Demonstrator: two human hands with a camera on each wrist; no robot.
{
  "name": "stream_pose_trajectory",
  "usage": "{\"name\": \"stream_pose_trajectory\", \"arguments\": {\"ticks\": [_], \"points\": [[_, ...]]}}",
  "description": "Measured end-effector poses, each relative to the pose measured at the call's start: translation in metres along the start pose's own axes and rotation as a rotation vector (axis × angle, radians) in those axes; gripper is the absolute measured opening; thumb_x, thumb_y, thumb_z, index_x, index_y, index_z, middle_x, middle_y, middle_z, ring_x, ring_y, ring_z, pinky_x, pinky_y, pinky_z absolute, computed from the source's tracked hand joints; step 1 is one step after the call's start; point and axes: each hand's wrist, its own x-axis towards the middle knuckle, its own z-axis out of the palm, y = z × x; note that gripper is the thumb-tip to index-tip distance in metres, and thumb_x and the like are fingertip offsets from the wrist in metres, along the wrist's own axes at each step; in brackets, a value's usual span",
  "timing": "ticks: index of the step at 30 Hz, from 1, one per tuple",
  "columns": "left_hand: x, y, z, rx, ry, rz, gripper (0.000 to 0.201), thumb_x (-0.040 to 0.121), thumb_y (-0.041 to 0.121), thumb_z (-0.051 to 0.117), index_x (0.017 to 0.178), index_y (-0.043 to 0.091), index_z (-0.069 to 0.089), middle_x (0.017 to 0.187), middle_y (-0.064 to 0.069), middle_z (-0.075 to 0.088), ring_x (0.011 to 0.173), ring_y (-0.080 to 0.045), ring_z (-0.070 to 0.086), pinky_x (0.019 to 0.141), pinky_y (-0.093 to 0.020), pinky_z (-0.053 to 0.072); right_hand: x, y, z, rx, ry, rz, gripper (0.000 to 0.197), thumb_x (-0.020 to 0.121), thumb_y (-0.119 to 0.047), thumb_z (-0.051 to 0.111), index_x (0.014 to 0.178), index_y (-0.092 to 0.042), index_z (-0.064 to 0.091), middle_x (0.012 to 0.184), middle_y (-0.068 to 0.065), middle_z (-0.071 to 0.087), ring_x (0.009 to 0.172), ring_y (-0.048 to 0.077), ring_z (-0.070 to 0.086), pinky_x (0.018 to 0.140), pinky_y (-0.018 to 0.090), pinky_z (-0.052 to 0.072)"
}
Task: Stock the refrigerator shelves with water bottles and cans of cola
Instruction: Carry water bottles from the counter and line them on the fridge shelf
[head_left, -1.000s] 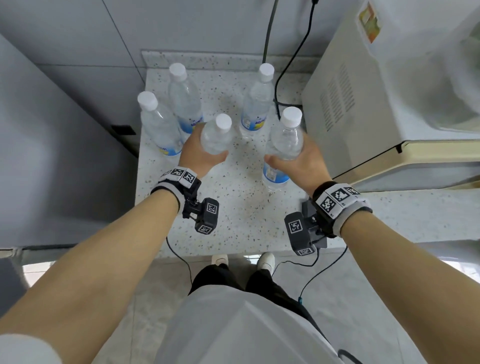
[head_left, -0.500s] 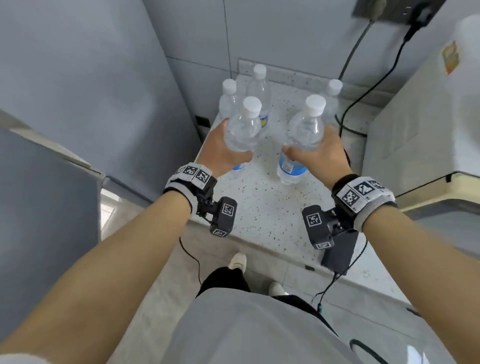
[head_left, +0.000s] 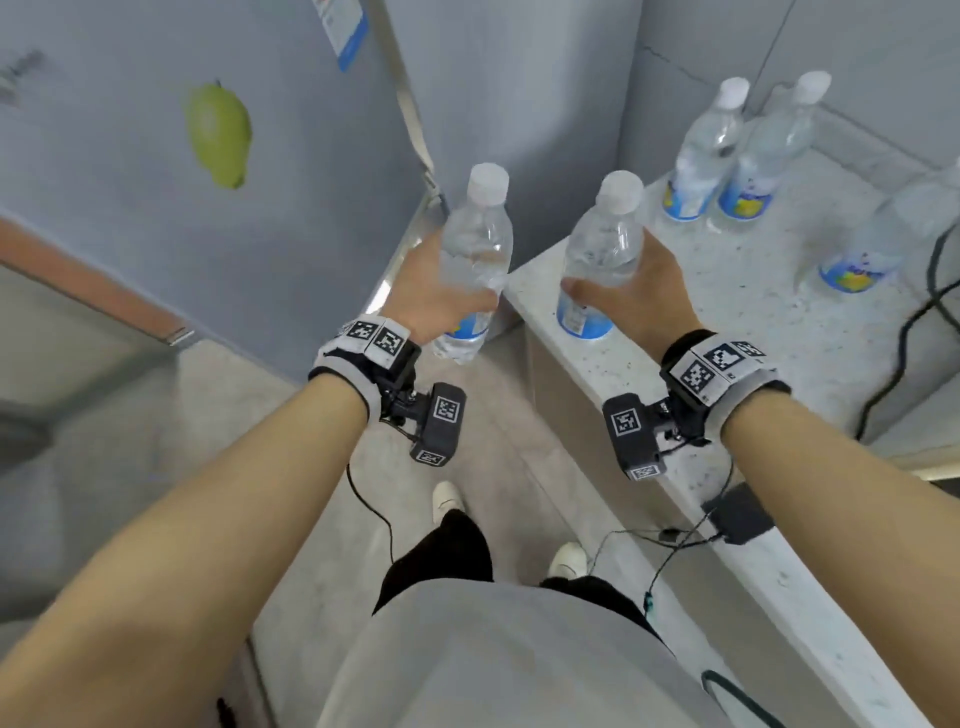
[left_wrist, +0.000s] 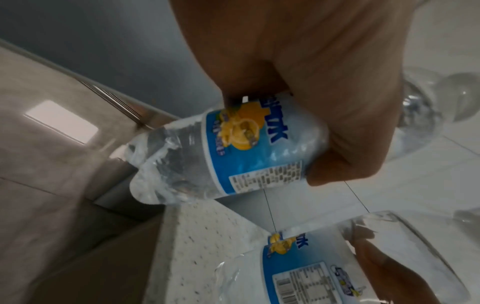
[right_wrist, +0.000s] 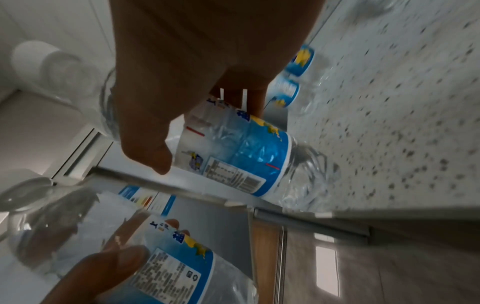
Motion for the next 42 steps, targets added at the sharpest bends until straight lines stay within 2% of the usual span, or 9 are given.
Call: {"name": "stream_pose_trajectory", "arguments": {"ticks": [6, 11, 17, 22, 26, 30, 36, 40, 42], "points": [[-0.063, -0.053, -0.079, -0.033, 0.16, -0.114, 0.057, 0.057, 0.023, 0.079, 0.112, 0.023, 0.064, 0.107, 0.003, 0.071, 0.098, -0.014, 0.068, 0.085, -0.034, 0.056, -0.015, -0.043, 0.081, -0.031, -0.29, -0.102, 0.049, 0.071, -0.029, 0.082, 0.115, -0.021, 0.06, 0.105, -0.008, 0.07, 0.096, 0.007, 0.068, 0.082, 0.024, 0.054], [-0.118, -0.11, -0.149, -0.078, 0.313, -0.205, 0.047, 0.063, 0.011, 0.082, 0.105, 0.023, 0.062, 0.094, 0.012, 0.068, 0.084, -0.004, 0.064, 0.071, -0.018, 0.05, -0.027, -0.09, 0.166, -0.186, -0.547, -0.215, 0.036, 0.074, -0.027, 0.083, 0.104, -0.023, 0.063, 0.09, -0.015, 0.068, 0.082, -0.009, 0.063, 0.074, 0.015, 0.047], [-0.179, -0.177, -0.227, -0.084, 0.476, -0.261, 0.054, 0.065, 0.011, 0.08, 0.112, 0.029, 0.058, 0.104, 0.009, 0.068, 0.09, -0.008, 0.064, 0.072, -0.024, 0.052, -0.062, -0.138, 0.28, -0.24, -0.814, -0.325, 0.034, 0.073, -0.024, 0.083, 0.103, -0.023, 0.067, 0.093, -0.011, 0.072, 0.091, 0.004, 0.068, 0.086, 0.029, 0.054], [-0.207, -0.237, -0.296, -0.078, 0.522, -0.314, 0.05, 0.069, 0.011, 0.079, 0.115, 0.019, 0.061, 0.104, 0.005, 0.068, 0.093, -0.012, 0.063, 0.076, -0.021, 0.049, -0.089, -0.164, 0.375, -0.221, -0.846, -0.35, 0.043, 0.073, -0.022, 0.086, 0.11, -0.02, 0.064, 0.097, -0.011, 0.069, 0.09, -0.005, 0.065, 0.079, 0.016, 0.049], [-0.215, -0.281, -0.348, -0.098, 0.586, -0.36, 0.04, 0.073, 0.014, 0.08, 0.105, 0.023, 0.058, 0.086, 0.021, 0.058, 0.079, 0.002, 0.057, 0.061, -0.009, 0.039, -0.097, -0.186, 0.442, -0.223, -0.812, -0.308, 0.049, 0.072, -0.026, 0.084, 0.116, -0.02, 0.062, 0.103, -0.009, 0.069, 0.093, -0.001, 0.065, 0.077, 0.015, 0.051], [-0.219, -0.316, -0.392, -0.166, 0.68, -0.354, 0.051, 0.073, 0.014, 0.081, 0.117, 0.021, 0.056, 0.093, 0.014, 0.056, 0.093, -0.013, 0.057, 0.067, -0.013, 0.038, -0.096, -0.207, 0.505, -0.238, -0.74, -0.307, 0.051, 0.067, -0.036, 0.081, 0.113, -0.024, 0.061, 0.106, -0.006, 0.07, 0.098, 0.012, 0.068, 0.089, 0.034, 0.057], [-0.197, -0.367, -0.447, -0.23, 0.743, -0.414, 0.059, 0.068, 0.016, 0.083, 0.119, 0.022, 0.054, 0.109, 0.002, 0.06, 0.105, -0.021, 0.059, 0.088, -0.033, 0.049, -0.075, -0.231, 0.582, -0.134, -0.675, -0.281, 0.057, 0.068, -0.032, 0.083, 0.12, -0.023, 0.06, 0.111, -0.009, 0.069, 0.101, 0.006, 0.067, 0.088, 0.028, 0.055], [-0.162, -0.391, -0.484, -0.274, 0.759, -0.427, 0.053, 0.071, 0.011, 0.08, 0.111, 0.027, 0.05, 0.096, 0.013, 0.057, 0.097, -0.015, 0.056, 0.072, -0.019, 0.042, -0.04, -0.237, 0.635, -0.096, -0.64, -0.236, 0.058, 0.064, -0.036, 0.08, 0.117, -0.025, 0.061, 0.11, -0.008, 0.07, 0.1, 0.009, 0.067, 0.092, 0.037, 0.057], [-0.138, -0.401, -0.503, -0.264, 0.752, -0.434, 0.05, 0.071, 0.011, 0.08, 0.108, 0.027, 0.051, 0.094, 0.014, 0.057, 0.095, -0.016, 0.057, 0.071, -0.02, 0.042, -0.017, -0.238, 0.663, -0.063, -0.634, -0.218, 0.059, 0.059, -0.04, 0.079, 0.114, -0.028, 0.061, 0.108, -0.008, 0.071, 0.101, 0.012, 0.068, 0.093, 0.041, 0.057]]}}
